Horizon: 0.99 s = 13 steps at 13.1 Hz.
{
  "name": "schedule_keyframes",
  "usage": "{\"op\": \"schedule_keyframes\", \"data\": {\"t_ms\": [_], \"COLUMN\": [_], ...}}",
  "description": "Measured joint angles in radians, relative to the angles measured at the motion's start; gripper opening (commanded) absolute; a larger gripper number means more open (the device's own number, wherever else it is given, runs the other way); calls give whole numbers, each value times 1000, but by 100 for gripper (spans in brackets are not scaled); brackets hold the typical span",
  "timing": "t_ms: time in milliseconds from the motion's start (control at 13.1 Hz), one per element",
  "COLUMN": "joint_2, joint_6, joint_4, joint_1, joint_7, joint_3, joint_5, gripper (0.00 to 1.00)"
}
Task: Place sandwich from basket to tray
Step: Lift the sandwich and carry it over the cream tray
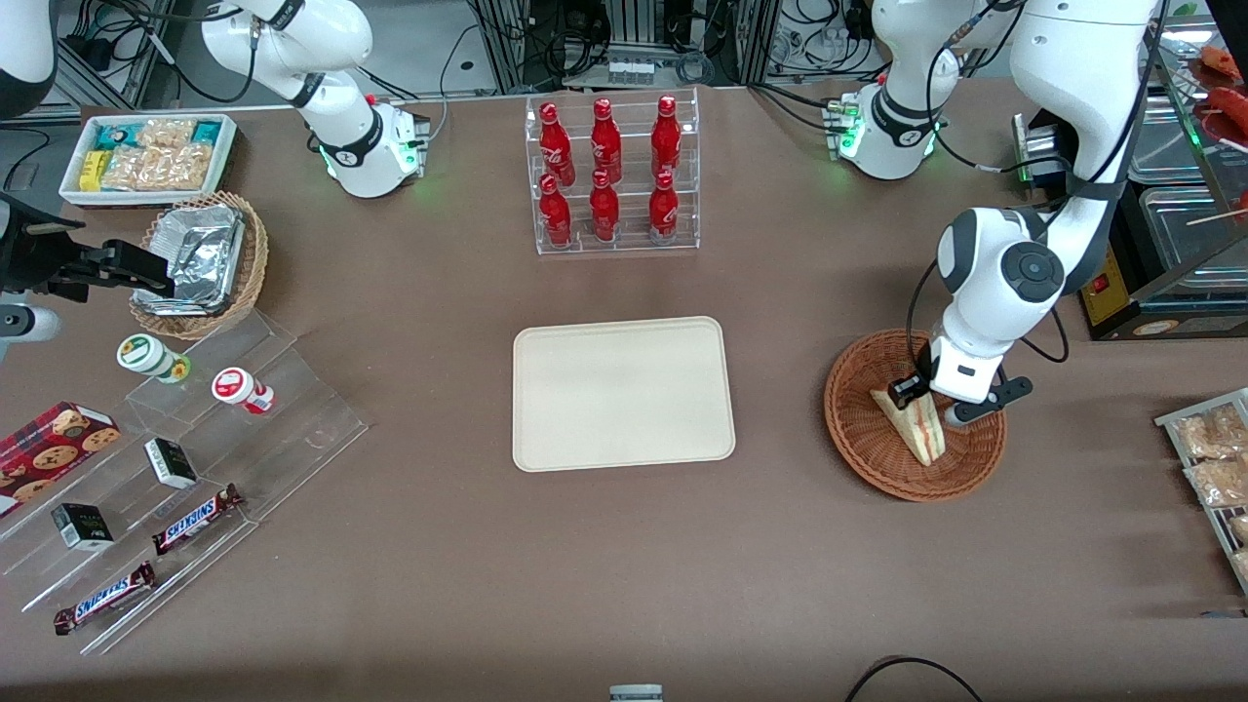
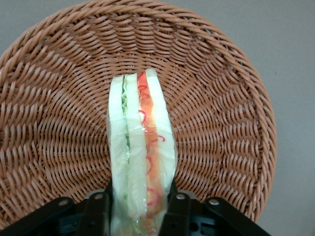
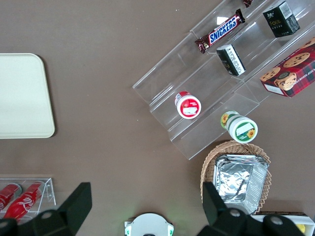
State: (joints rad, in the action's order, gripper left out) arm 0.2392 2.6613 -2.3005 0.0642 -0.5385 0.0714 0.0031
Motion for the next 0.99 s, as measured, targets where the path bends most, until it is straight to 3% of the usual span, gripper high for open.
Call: {"op": "schedule_keyframes", "data": {"t_ms": [229, 534, 686, 992], "joint_2": [-22, -109, -124, -82], "joint_6": [-35, -418, -575, -615], "joint_4": [34, 229, 349, 427], "joint_1": [0, 1, 3, 39], "joint_7": [0, 53, 56, -8], "joint_3": [0, 33, 103, 248], "joint_5": [3, 29, 30, 30], "gripper": [0, 0, 0, 0]}}
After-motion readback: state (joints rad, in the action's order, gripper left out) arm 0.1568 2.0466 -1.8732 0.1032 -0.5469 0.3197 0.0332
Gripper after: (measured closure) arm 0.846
